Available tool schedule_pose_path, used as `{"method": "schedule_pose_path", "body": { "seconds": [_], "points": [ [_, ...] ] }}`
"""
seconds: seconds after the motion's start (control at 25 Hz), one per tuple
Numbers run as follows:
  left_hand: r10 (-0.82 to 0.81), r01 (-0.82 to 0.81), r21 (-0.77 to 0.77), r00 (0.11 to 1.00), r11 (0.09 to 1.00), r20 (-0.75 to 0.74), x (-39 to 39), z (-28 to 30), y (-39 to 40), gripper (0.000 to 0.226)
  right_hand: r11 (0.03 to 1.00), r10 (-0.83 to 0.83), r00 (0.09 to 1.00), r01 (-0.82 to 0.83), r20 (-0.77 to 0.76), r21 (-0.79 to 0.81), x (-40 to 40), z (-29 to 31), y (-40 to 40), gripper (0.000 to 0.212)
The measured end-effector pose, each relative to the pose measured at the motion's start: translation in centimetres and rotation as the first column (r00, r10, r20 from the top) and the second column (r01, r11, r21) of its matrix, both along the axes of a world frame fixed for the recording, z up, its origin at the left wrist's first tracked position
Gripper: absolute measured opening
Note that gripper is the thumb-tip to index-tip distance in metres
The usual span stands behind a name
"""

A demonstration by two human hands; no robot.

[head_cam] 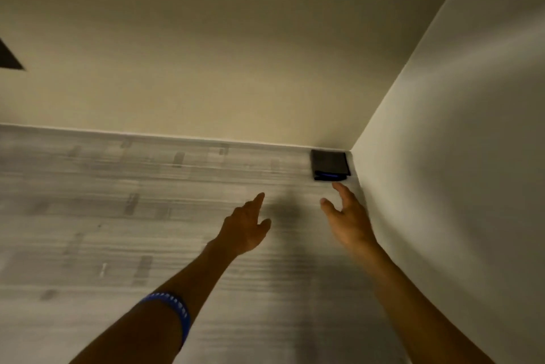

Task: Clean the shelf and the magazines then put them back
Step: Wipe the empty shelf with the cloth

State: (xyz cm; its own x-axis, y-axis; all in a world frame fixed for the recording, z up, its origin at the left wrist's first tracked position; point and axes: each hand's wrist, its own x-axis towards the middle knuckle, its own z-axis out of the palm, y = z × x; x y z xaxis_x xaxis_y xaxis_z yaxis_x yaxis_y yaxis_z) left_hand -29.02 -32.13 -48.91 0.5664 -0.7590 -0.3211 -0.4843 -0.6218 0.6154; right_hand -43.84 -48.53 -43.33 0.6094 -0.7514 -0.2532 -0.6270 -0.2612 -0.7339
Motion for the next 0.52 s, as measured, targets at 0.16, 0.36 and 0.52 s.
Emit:
{"method": "schedule_pose_path", "body": {
  "seconds": [0.16,0.36,0.52],
  "points": [
    [-0.112,0.086,0.147,0.979,0.985,0.173,1.5,-5.8,-2.1,0.074,0.994,0.089,0.994,-0.092,-0.057,-0.061,4.4,-5.1,-4.8,0.061],
    [-0.022,0.017,0.022,0.959,1.0,0.281,3.5,-13.1,-2.3,0.088,0.959,0.203,0.973,-0.22,-0.106,-0.178,5.0,-11.3,-6.6,0.061],
    [-0.091,0.071,0.069,0.93,0.995,0.356,2.5,-15.8,-3.1,0.084,0.956,0.153,0.977,-0.185,-0.152,-0.227,6.5,-14.0,-9.6,0.064]
  ]
}}
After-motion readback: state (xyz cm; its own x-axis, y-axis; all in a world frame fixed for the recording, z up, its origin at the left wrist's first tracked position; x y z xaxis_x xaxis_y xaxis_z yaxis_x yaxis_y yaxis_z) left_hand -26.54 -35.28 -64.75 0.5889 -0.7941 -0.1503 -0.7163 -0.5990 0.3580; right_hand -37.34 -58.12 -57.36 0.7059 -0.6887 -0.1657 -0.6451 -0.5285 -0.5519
